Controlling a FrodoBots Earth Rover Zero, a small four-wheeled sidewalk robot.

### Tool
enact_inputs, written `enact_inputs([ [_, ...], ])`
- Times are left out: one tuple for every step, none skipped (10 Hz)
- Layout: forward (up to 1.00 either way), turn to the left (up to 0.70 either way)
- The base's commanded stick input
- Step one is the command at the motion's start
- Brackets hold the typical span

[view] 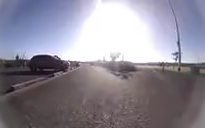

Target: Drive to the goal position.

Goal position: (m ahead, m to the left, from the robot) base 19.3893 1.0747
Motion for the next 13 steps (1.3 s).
enact_inputs([
  [0.7,0.0],
  [0.7,0.0],
  [0.7,0.0],
  [0.7,0.0],
  [0.7,0.0],
  [0.7,0.0],
  [0.7,0.0],
  [0.7,0.0],
  [0.7,0.0],
  [0.7,0.0],
  [0.7,0.0],
  [0.7,0.0],
  [0.7,0.0],
])
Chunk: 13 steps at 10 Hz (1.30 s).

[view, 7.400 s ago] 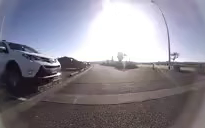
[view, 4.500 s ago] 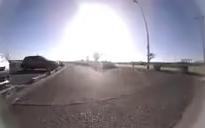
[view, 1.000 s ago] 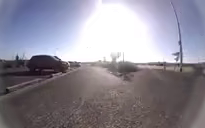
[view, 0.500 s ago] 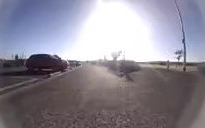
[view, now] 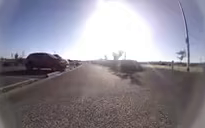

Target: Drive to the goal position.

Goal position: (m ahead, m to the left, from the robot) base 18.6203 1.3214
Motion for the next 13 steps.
enact_inputs([
  [0.7,0.0],
  [0.7,0.0],
  [0.7,0.0],
  [0.7,0.0],
  [0.7,0.0],
  [0.7,0.0],
  [0.7,0.0],
  [0.7,0.0],
  [0.7,0.0],
  [0.7,0.0],
  [0.7,0.0],
  [0.7,0.0],
  [0.7,0.0],
])
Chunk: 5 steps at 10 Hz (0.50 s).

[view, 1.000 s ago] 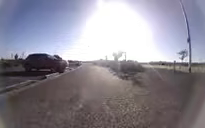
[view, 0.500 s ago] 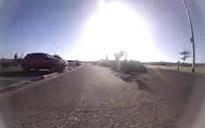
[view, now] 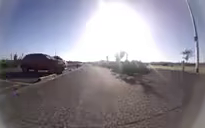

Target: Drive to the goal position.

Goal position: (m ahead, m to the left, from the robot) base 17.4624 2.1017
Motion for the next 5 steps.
enact_inputs([
  [0.7,0.0],
  [0.7,0.0],
  [0.7,0.0],
  [0.7,0.0],
  [0.7,0.0],
])
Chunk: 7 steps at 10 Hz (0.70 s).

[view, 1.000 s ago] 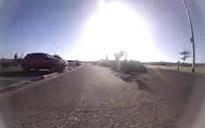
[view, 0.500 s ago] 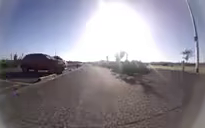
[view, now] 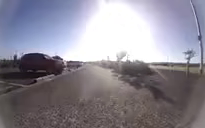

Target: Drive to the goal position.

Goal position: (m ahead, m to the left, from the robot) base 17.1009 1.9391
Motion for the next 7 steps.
enact_inputs([
  [0.7,0.0],
  [0.7,0.0],
  [0.7,0.0],
  [0.7,0.0],
  [0.7,0.0],
  [0.7,0.0],
  [0.7,0.0],
])
